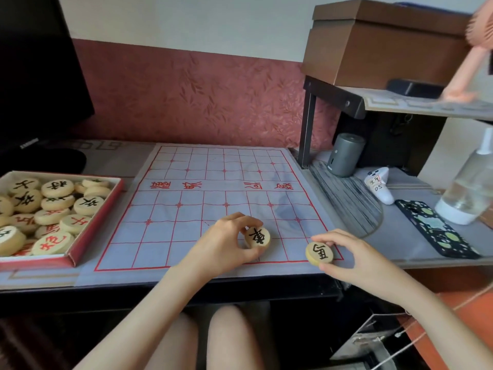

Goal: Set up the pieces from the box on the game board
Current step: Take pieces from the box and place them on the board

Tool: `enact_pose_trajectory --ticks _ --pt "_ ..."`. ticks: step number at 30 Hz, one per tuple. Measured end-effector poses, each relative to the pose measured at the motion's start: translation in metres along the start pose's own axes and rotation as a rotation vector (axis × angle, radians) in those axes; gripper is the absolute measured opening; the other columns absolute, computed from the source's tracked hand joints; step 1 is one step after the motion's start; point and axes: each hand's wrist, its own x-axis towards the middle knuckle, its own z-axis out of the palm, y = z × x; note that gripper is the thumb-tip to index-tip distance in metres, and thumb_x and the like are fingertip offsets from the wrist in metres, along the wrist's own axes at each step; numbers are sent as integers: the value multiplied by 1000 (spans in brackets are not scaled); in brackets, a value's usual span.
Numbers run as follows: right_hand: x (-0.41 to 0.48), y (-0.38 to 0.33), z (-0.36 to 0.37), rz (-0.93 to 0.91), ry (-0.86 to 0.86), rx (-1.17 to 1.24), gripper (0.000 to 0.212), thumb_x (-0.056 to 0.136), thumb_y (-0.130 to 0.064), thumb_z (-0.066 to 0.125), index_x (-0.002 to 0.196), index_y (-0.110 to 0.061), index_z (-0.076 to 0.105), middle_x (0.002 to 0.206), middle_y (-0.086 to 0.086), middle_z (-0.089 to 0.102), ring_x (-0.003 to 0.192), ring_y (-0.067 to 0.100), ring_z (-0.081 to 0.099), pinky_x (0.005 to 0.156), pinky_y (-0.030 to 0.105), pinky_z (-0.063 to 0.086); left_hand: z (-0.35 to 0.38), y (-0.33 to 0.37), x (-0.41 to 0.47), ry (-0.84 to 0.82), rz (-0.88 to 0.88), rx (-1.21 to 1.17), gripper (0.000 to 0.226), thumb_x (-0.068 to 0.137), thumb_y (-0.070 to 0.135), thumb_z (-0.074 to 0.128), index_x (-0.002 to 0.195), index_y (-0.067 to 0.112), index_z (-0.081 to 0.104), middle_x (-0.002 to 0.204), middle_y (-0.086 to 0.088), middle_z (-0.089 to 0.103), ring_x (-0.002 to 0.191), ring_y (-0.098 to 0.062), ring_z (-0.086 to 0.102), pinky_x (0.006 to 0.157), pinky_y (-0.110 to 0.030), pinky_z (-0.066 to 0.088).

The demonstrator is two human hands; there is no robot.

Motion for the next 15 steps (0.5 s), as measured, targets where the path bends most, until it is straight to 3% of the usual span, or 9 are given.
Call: enact_pose_trajectory --ticks 10,15 --pt "2 11 11 -33 16 -122 42 80 -27 71 116 -36 53 114 -24 53 117 -4 42 99 12 30 8 4 4 0 14 2 41 74 36 69 113 29 61 104 12 59 89 3 53 73 -9 39" --pt "-3 11 2 20 48 -19 52 80 -32 69 126 -42 46 116 -33 44 116 -18 35 96 0 23 12 11 10 -26 23 7 42 75 37 68 115 29 60 107 11 59 91 2 53 75 -12 42"
